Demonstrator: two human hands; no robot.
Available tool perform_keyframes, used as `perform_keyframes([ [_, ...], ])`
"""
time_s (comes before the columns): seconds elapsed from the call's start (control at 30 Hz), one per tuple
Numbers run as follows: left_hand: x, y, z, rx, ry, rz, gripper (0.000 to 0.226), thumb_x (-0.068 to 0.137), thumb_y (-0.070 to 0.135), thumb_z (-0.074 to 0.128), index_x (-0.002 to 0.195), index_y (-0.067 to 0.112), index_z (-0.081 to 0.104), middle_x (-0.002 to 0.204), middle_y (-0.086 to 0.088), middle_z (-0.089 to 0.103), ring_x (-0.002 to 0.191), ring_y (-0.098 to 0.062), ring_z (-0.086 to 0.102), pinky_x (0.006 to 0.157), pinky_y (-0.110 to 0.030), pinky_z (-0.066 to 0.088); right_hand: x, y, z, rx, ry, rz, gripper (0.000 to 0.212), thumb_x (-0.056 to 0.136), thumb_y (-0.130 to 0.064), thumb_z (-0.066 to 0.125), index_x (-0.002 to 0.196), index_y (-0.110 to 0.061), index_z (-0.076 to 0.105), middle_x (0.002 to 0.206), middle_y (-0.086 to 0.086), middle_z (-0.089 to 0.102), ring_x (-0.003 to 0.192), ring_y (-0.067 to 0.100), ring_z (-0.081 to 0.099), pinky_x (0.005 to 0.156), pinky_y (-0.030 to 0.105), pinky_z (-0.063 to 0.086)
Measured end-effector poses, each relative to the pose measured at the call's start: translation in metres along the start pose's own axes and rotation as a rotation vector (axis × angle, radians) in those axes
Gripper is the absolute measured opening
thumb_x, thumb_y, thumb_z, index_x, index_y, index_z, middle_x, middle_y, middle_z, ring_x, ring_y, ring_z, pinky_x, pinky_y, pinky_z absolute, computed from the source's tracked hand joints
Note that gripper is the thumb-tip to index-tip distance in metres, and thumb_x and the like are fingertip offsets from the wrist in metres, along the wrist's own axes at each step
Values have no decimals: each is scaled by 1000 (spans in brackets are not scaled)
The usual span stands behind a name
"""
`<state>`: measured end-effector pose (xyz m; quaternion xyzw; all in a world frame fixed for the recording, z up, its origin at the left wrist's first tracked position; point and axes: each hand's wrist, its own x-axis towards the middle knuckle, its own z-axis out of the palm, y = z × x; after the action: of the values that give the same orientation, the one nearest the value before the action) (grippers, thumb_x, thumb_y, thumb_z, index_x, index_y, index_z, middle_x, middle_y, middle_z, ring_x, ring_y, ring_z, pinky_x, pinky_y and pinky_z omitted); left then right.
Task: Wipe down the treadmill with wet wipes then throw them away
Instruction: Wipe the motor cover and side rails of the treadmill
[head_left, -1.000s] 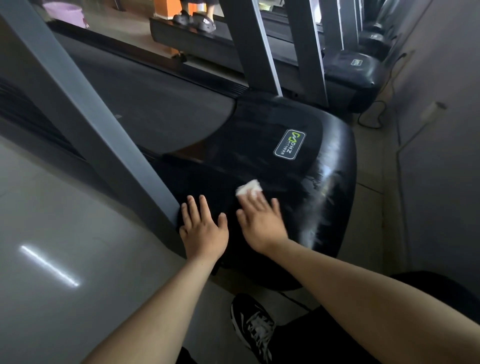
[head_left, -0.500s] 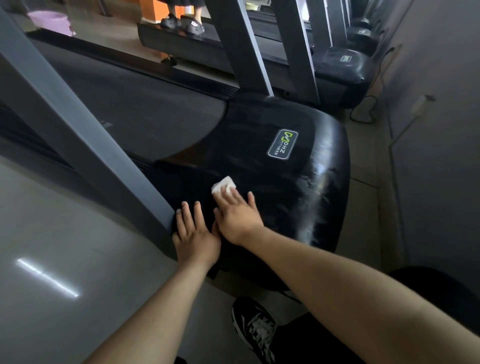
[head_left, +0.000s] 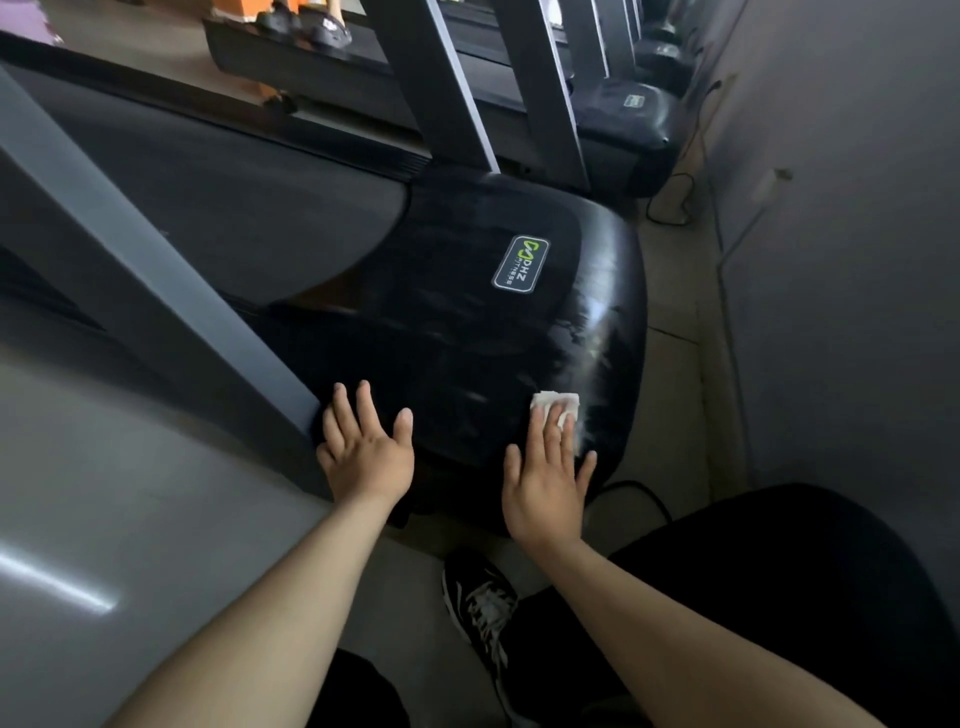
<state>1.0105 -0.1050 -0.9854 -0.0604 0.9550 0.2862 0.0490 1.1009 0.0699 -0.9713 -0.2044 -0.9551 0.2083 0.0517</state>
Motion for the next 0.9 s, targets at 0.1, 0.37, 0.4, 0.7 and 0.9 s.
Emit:
perform_keyframes([
  [0.1,-1,-4,-3,13,-11,9,71,102,63,22,162,32,-1,169,4,-12,155,-21,-5,121,-50,10,-10,-22,13,-39,-41,-202,61,108,-41,23,162,-28,-3,167,-7,-15,151,10,-24,120,51,-19],
  [0.37,-1,-33,-27,198,32,141,63,106,50,28,162,33,4,170,11,-2,154,-16,4,121,-53,9,16,-65,23,-283,-212,-603,59,106,-32,24,162,-26,5,169,-5,-2,154,11,-14,117,56,-23],
  [0.4,-1,-37,-29,209,39,159,65,105,49,32,162,31,6,170,10,1,154,-17,6,121,-51,11,27,-69,18,-286,-203,-581,59,106,-32,24,162,-25,6,170,-5,-1,154,12,-11,117,57,-21],
  [0.7,0,-58,-32,-355,539,-70,58,85,18,75,133,8,46,133,-21,43,119,-41,44,94,-54,48,76,-134,37,-266,-381,-751,61,104,-27,30,161,-27,8,169,-6,1,155,11,-10,119,53,-16],
  [0.9,50,-31,-63,-746,513,-286,94,96,35,67,161,12,4,166,-15,11,152,-30,17,121,-35,20,128,-175,51,-325,-429,-893,63,102,-23,30,161,-32,11,169,-11,4,154,6,-5,118,52,-18],
])
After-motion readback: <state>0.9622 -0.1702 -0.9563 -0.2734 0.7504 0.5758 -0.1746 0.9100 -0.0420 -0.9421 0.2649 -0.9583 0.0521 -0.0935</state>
